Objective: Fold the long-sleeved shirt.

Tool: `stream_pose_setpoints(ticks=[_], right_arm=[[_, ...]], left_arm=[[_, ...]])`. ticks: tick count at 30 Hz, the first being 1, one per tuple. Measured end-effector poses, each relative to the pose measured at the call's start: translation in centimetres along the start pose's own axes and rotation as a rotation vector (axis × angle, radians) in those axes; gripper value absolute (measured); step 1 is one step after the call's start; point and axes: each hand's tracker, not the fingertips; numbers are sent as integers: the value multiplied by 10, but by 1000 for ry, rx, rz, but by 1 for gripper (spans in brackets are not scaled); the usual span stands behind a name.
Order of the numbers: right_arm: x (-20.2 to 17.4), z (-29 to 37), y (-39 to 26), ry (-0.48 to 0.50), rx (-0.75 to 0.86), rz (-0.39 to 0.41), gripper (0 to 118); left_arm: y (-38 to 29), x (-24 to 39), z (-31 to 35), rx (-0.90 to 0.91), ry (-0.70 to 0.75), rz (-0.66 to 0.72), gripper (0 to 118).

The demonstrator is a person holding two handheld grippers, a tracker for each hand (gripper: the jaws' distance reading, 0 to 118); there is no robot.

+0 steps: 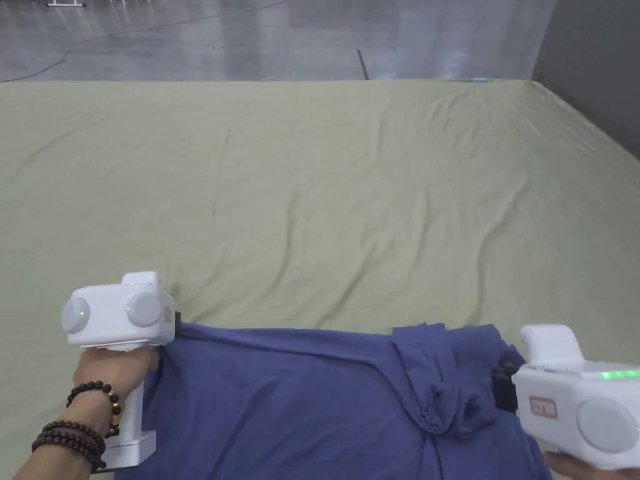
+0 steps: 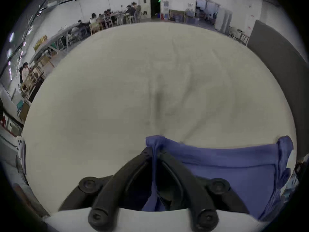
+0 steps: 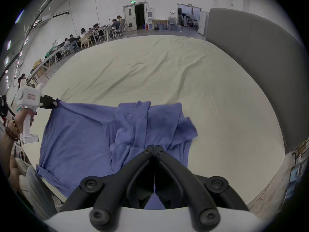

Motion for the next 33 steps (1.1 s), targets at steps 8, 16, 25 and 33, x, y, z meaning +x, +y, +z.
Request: stream_pose_setpoints(ticks=[8, 16, 25, 33], right_arm=[[39, -39, 109, 29, 1, -51, 35], [50, -134, 133, 3, -365, -38, 87], [35, -160, 121, 62, -404, -71, 13], [35, -50, 107, 103, -136, -13, 13]], left_arm=[[29, 25, 56, 76, -81, -16, 0], [37, 50, 60, 91, -133, 7, 0], [22, 55, 55, 68, -147, 27, 0], [58, 65, 166, 243, -213, 33, 0]])
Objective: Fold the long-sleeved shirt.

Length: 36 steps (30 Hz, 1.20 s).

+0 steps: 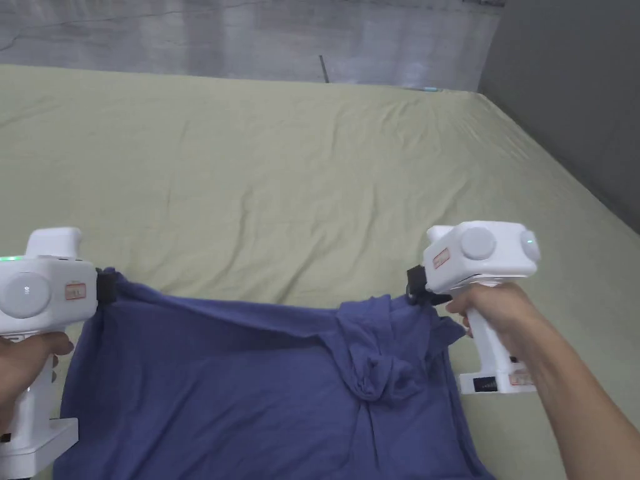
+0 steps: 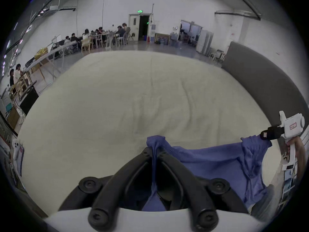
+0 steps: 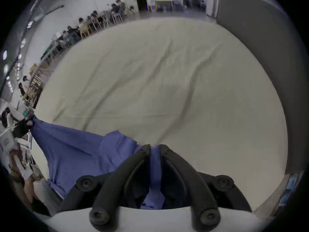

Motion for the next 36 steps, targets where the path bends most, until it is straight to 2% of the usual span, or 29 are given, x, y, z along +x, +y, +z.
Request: stream_pose_setpoints(ticks=[3, 6, 12, 14, 16, 23, 28, 30, 31, 32, 33, 34, 36], right_arm=[[-2, 48, -32, -3, 118, 35, 13], [-8, 90, -78, 52, 196, 44, 13], [-4, 115, -171, 94, 235, 43, 13], [-5, 111, -200, 101, 218, 51, 13], [-5, 101, -219, 85, 173, 103, 13], [-6, 71, -249, -45, 0, 207, 13], [-13, 55, -245, -82, -38, 213, 13], [-12, 54, -241, -86, -53, 186, 13], [-12, 57, -239, -86, -53, 177, 26], [-14, 66, -238, -85, -44, 161, 43], [-14, 76, -237, -83, -20, 132, 77], [-15, 88, -234, -72, 2, 97, 107], [-21, 120, -230, -42, 131, 55, 110]], left_arm=[[5, -11, 40, 62, 3, 0, 0], [-18, -19, 78, 90, 7, 3, 0], [-109, -51, 113, 61, 38, 68, 0], [-141, -50, 114, 41, 29, 81, 0], [-178, -44, 109, 4, 22, 68, 0], [-253, -44, 91, -92, 34, 56, 0], [-272, -50, 79, -140, 52, 56, 0], [-272, -49, 78, -149, 44, 72, 1], [-272, -44, 79, -156, 31, 90, 14], [-269, -52, 83, -156, 48, 114, 47], [-264, -51, 89, -152, 46, 125, 96], [-259, -47, 94, -150, 33, 130, 118], [-215, -16, 115, -74, -43, 125, 118]])
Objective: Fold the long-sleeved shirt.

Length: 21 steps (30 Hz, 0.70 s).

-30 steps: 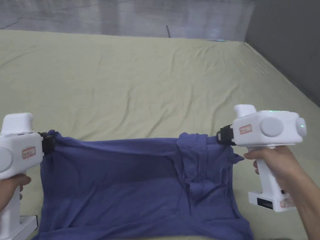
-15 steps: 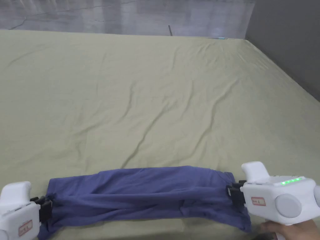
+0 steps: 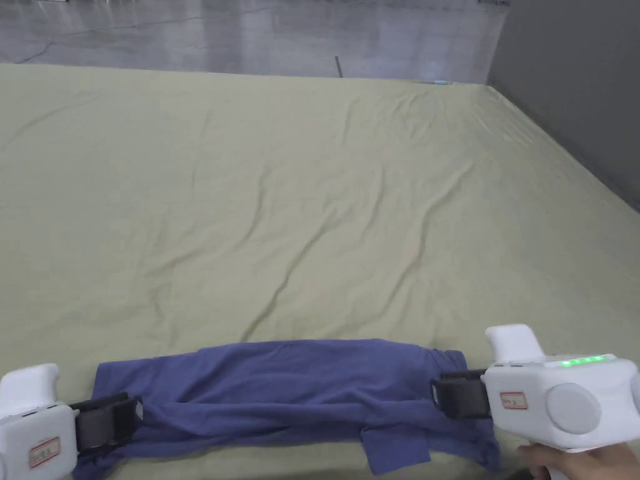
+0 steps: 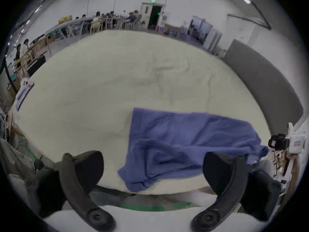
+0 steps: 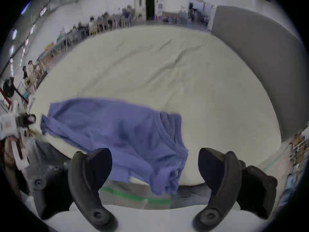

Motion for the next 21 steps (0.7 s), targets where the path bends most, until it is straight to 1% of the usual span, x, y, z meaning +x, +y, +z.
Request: stream_pose_setpoints(ticks=[1, 2, 3, 4, 5, 6, 7, 8, 10, 12, 13, 15, 16, 17, 18, 19, 20, 21], right_arm=[[-4, 12, 6, 8, 69, -14, 110], [-11, 17, 13, -4, 96, -26, 109], [-17, 21, 19, -15, 108, -33, 106], [-26, 24, 24, -29, 111, -26, 83], [-35, 25, 28, -35, 139, -9, 42], [-42, 25, 31, -41, 167, 14, 2], [-49, 23, 34, -68, 177, 32, 2], [-57, 18, 34, -102, 143, 30, 2], [-62, 15, 35, -64, 139, 44, 2], [-65, 10, 34, -45, 141, 32, 2], [-65, 9, 34, -36, 139, 37, 2], [-65, 8, 34, -21, 127, 47, 2], [-65, 5, 32, -17, 121, 50, 2], [-64, 4, 32, -12, 118, 51, 2], [-62, 3, 31, -8, 115, 50, 2], [-60, 2, 31, -5, 112, 49, 2], [-63, 1, 30, -1, 108, 49, 2], [-63, 0, 29, 0, 104, 46, 2]], left_arm=[[13, 5, 10, 17, 5, -12, 118], [22, 5, 16, 22, 17, -19, 118], [31, 7, 19, 30, 25, -28, 114], [41, 11, 24, 40, 30, -44, 81], [58, 21, 30, 72, 30, -66, 30], [71, 25, 33, 95, 36, -80, 0], [74, 23, 31, 95, 54, -95, 0], [74, 20, 29, 93, 69, -104, 0], [69, 29, 26, 84, 57, -123, 0], [66, 29, 23, 81, 49, -119, 0], [66, 30, 21, 72, 28, -96, 0], [65, 29, 16, 57, -30, 18, 0], [62, 30, 11, 40, -80, 114, 2], [59, 30, 10, 18, -116, 194, 27], [47, 30, 5, -18, -157, 261, 79], [24, 26, -3, -74, -171, 297, 118], [10, 18, -7, -101, -182, 344, 118], [17, 24, -8, -67, -222, 373, 118]])
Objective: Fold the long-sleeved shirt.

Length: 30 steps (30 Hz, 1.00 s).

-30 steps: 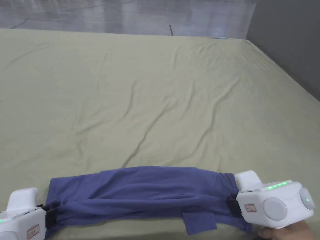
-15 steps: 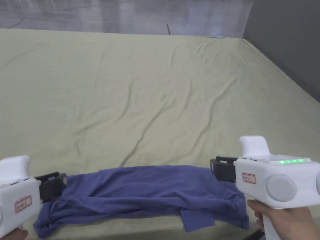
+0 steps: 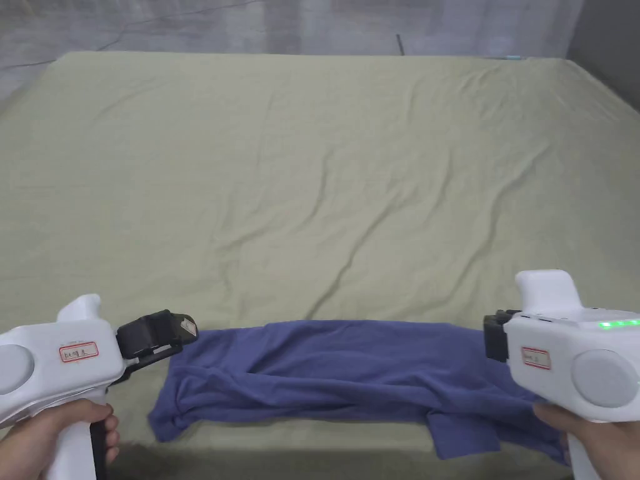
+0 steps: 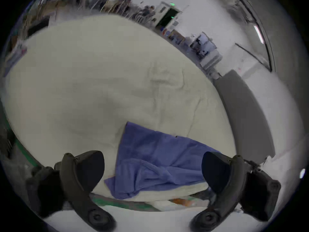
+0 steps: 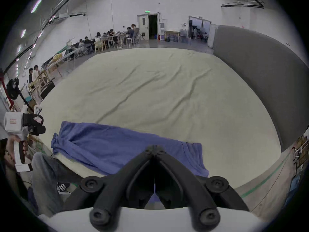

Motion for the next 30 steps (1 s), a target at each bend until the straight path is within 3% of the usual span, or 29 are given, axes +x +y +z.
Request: stream_pose_setpoints(ticks=[3, 6, 14, 17, 23, 24, 25, 26, 27, 29, 30], right_arm=[[-1, -6, -2, 13, -16, 3, 2], [-3, -10, -3, 23, -26, 3, 2], [-9, -12, -6, 27, -45, 3, 2], [-12, -11, -5, 31, -50, -1, 2], [-15, -11, -7, 28, -54, 2, 2], [-16, -11, -7, 28, -55, 2, 2], [-17, -12, -7, 27, -57, 3, 2], [-18, -12, -7, 25, -59, 4, 2], [-17, -13, -7, 25, -61, 5, 2], [-18, -14, -7, 24, -65, 6, 2], [-18, -14, -7, 25, -64, 7, 2]], left_arm=[[-42, -3, -22, -72, -79, 75, 118], [-25, 3, -20, -90, -94, 192, 118], [-6, 97, -14, -86, -431, 352, 118], [0, 128, -10, -86, -521, 355, 118], [-21, 146, -34, -118, -490, 224, 118], [-32, 141, -39, -116, -450, 174, 114], [-32, 128, -50, -94, -394, 123, 47], [-46, 87, -78, -112, -263, 91, 5], [-68, 32, -99, -150, -128, 49, 5], [-30, 75, -93, -90, -285, 41, 5], [-26, 63, -95, -85, -251, 44, 5]])
